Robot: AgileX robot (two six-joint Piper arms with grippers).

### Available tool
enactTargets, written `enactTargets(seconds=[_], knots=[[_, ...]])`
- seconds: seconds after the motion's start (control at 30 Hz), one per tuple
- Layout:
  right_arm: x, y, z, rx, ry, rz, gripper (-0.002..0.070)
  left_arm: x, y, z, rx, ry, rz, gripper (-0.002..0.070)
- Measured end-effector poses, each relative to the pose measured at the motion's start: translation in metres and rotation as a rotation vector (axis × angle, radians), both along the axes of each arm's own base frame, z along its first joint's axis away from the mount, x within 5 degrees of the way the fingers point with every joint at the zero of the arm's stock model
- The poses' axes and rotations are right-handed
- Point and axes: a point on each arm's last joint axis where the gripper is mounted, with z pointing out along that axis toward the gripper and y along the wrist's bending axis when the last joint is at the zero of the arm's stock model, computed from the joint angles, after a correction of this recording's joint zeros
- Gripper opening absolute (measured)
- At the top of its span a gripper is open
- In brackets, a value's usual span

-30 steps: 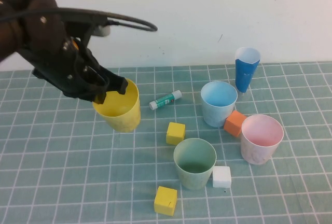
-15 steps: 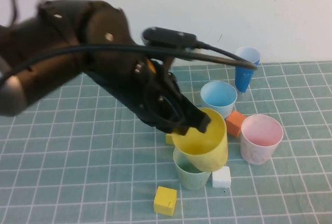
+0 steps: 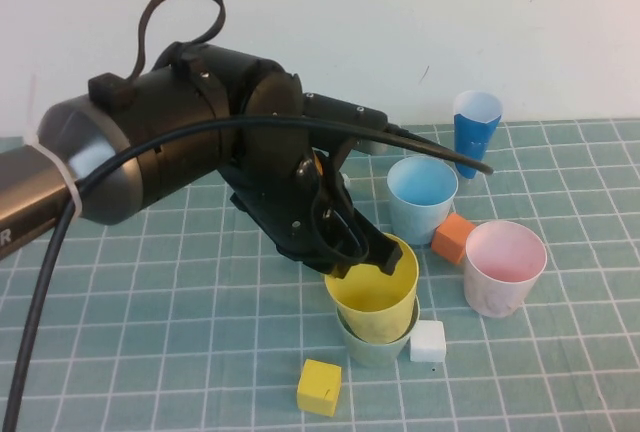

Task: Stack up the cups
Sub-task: Place the yellow cup on the green cup

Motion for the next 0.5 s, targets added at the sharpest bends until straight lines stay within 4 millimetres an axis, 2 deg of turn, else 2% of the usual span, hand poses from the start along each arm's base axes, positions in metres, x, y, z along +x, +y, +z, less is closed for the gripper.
enactTargets(seconds=[0.27, 0.5], knots=[[0.0, 0.0, 0.0, 0.0, 0.0, 0.0, -0.0001, 0.003, 0.0, 0.014, 0.004, -0.033, -0.002, 0.0005], [0.0, 0.0, 0.0, 0.0, 0.0, 0.0, -0.0001, 0.006, -0.002, 0.006, 0.025, -0.017, -0.001, 0.0005]])
